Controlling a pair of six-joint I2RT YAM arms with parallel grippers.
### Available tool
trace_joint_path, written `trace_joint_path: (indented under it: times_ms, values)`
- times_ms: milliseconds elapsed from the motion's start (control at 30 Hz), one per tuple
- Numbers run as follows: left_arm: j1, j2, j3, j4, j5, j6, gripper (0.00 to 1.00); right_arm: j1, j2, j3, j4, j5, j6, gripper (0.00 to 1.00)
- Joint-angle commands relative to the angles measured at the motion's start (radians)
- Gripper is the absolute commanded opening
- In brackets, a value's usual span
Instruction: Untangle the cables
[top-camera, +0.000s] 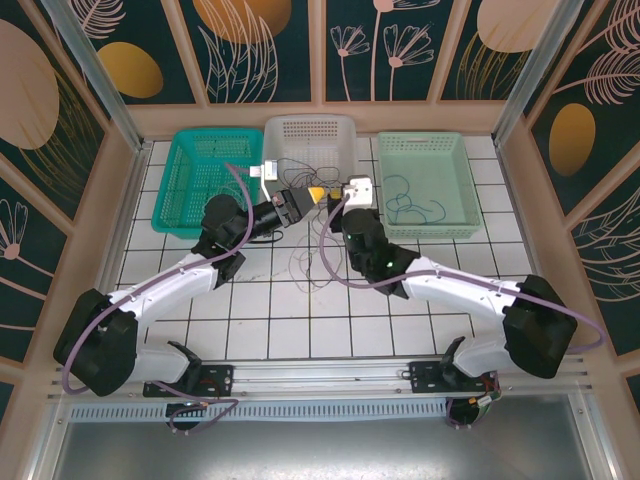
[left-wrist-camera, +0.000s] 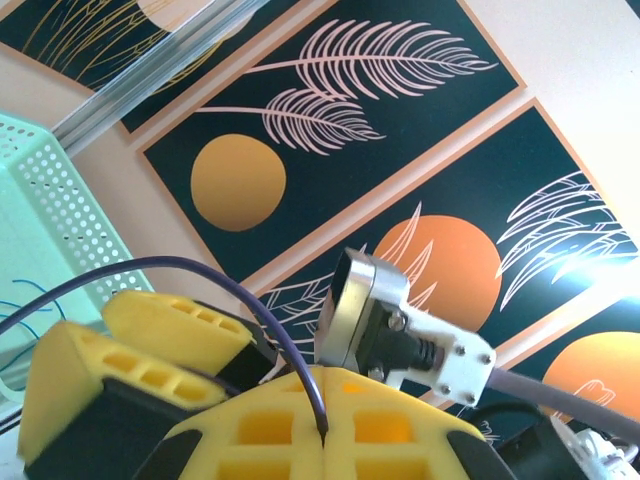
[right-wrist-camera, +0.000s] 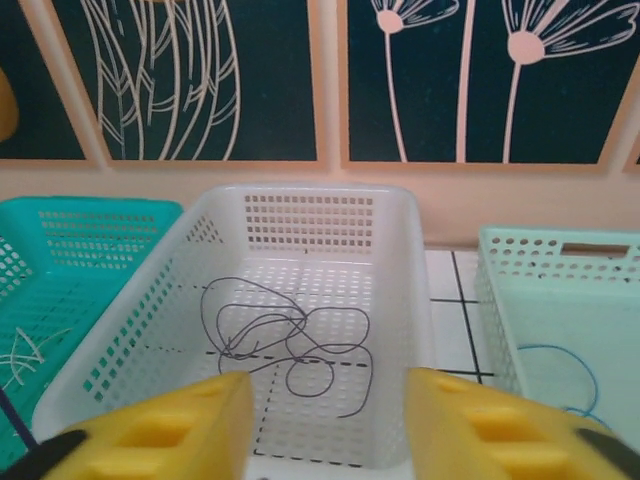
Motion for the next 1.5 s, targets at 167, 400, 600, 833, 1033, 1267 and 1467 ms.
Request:
trace_joint_path:
  times_ms: [167,400,600,833,1033,1267,1467]
  values:
    - [-0.005,-0.020,-0.017,-0.074,-0.010,0.034,0.12,-0.009,-0.035,0.121,-0.197,-0.048,-0.299,0.29]
    - [-0.005,-0.138,-0.017,-0.302,-0.119,0.230,0.82,-0.050,-0.082,0.192,-0.424,-0.179,-0.238,0.19]
    - [-0.005,-0.244,-0.011,-0.477,-0.188,0.396,0.88,-0.124,-0.196,0.146,-0.392,-0.332,-0.118,0.16]
    - [-0.005,-0.246,-0.057,-0.414,-0.155,0.360,0.83,-0.153,-0.175,0.147,-0.486,-0.424,-0.021,0.23]
    - [-0.005,-0.224,-0.065,-0.485,-0.202,0.391,0.84,-0.184,-0.093,0.062,-0.504,-0.510,0.149,0.50]
    - [-0.004,-0.183,-0.088,-0.554,-0.258,0.403,0.85,-0.197,0.087,0.108,-0.585,-0.561,0.245,0.68]
    - [0.014,-0.170,-0.164,-0.506,-0.259,0.388,0.83,-0.206,0.149,0.079,-0.513,-0.650,0.177,0.65]
